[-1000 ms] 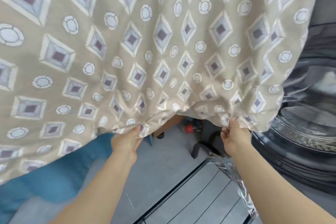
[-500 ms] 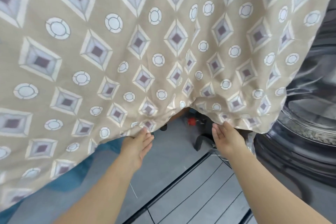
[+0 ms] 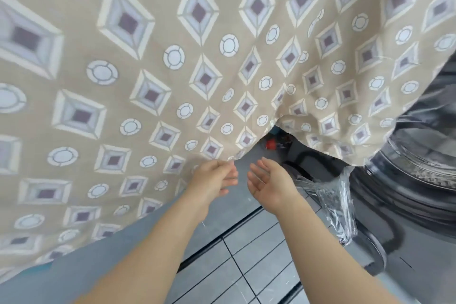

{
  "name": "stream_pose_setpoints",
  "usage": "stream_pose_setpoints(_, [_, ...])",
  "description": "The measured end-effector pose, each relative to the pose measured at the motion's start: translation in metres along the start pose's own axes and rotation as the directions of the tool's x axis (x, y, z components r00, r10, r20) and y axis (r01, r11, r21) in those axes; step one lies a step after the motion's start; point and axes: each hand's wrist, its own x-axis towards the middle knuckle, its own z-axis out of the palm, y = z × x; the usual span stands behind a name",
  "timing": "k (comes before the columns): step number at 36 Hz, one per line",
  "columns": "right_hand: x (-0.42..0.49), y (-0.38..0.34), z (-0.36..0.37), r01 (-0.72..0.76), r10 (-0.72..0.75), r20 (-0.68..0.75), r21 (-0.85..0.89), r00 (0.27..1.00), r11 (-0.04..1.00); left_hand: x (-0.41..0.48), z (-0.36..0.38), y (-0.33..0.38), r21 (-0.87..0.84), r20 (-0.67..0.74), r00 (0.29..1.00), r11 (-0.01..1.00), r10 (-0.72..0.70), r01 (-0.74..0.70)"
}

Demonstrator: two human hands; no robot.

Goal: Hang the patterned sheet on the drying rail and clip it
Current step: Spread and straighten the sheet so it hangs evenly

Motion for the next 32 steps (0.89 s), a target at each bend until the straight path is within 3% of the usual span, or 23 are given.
stream_pose_setpoints(6, [-0.099, -0.044, 0.03, 0.002, -0.003, -0.012, -0.03, 1.0, 1.0, -0.063, 0.012, 0.094, -0.031, 0.017, 0.998, 0.998, 0.059, -0.058])
stream_pose_setpoints(17, [-0.277, -0.222, 0.096, 0.145, -0.146, -0.033, -0.039, 0.989, 0.989, -0.174, 0.053, 0.317, -0.007, 0.054, 0.983, 0.984, 0.176, -0.176])
stream_pose_setpoints(24, [-0.34, -0.314, 0.133, 0.315, -0.31, 0.062, -0.115, 0.949, 0.942, -0.207, 0.072, 0.428, 0.029, 0.09, 0.942, 0.944, 0.324, -0.328])
stream_pose_setpoints(32, [-0.38, -0.382, 0.18, 0.477, -0.459, 0.137, -0.165, 0.878, 0.863, -0.217, 0.065, 0.509, 0.052, 0.104, 0.866, 0.867, 0.489, -0.495])
